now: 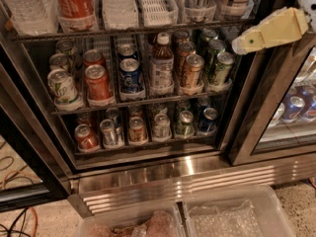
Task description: Pick blue plastic bottle from top shelf of fridge
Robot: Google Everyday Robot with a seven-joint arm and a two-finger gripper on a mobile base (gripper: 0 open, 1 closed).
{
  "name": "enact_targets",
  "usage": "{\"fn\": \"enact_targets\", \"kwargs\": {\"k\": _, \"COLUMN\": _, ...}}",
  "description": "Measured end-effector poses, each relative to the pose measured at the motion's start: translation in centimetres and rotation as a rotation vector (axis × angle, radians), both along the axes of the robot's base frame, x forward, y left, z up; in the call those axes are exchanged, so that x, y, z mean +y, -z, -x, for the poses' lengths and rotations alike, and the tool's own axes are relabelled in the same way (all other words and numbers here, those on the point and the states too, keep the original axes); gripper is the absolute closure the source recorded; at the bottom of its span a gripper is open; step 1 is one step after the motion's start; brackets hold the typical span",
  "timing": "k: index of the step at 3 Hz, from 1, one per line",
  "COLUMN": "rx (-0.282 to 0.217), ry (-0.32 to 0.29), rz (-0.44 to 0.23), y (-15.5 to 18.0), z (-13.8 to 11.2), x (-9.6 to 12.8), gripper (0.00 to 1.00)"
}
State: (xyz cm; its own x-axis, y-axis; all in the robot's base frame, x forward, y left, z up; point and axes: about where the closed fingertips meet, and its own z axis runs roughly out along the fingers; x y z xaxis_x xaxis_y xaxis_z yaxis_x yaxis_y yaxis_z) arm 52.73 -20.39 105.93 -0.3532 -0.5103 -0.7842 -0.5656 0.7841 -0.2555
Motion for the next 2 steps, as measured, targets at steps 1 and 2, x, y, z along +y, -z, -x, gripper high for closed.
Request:
{"fn": "enact_targets", "kwargs": {"k": 1, "rx": -0.029, "ry": 0.022, "rz": -0.070, "y": -0.09, "z": -0.99, "x": 0.93, "gripper": 0.00}}
{"fn": "enact_targets", "kwargs": {"k": 2, "rx": -0.061, "ry": 0.076, "rz": -0.181, "y": 0.31, "z": -1.87, "x": 1.63, "gripper": 0.00}}
